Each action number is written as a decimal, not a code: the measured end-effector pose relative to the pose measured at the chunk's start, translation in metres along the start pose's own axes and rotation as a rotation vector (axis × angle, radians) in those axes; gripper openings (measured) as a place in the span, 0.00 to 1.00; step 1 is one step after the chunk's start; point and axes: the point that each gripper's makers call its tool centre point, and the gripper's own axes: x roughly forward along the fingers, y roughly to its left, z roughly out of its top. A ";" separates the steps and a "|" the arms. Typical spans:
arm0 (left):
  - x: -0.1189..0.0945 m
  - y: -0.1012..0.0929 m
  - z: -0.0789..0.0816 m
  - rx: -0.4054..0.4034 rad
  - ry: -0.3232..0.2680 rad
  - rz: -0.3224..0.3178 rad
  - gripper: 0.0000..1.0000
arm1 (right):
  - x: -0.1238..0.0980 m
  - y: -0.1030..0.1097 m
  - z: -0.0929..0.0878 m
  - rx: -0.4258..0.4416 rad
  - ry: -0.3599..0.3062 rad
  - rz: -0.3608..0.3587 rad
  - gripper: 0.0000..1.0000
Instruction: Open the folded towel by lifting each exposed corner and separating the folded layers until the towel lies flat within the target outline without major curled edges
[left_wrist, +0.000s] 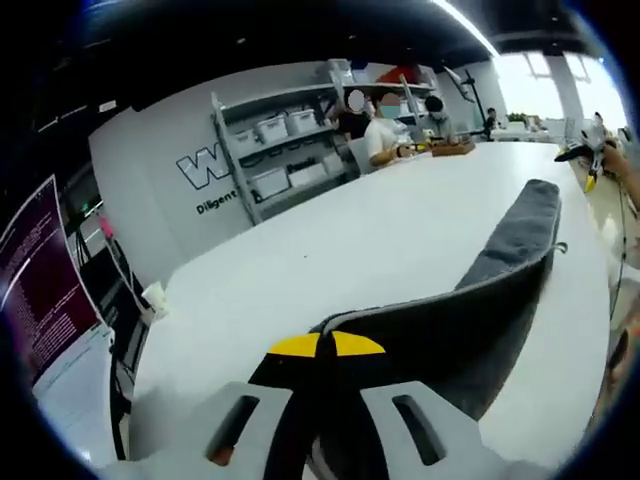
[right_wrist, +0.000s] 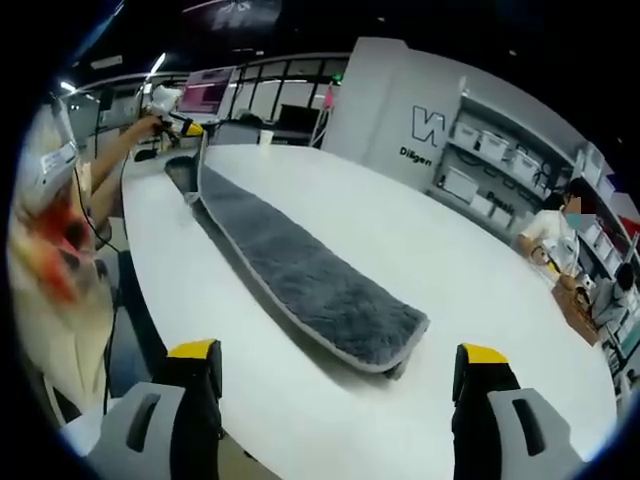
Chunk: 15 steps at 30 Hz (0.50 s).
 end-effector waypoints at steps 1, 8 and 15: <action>0.003 0.001 -0.001 0.001 0.008 0.004 0.01 | -0.001 -0.001 0.000 0.000 0.001 -0.002 0.96; 0.024 0.008 0.004 0.002 0.021 0.020 0.01 | -0.004 -0.001 0.001 0.002 0.001 -0.010 0.96; 0.045 0.015 -0.004 -0.029 0.047 0.020 0.01 | -0.004 0.002 -0.001 -0.004 0.015 -0.007 0.97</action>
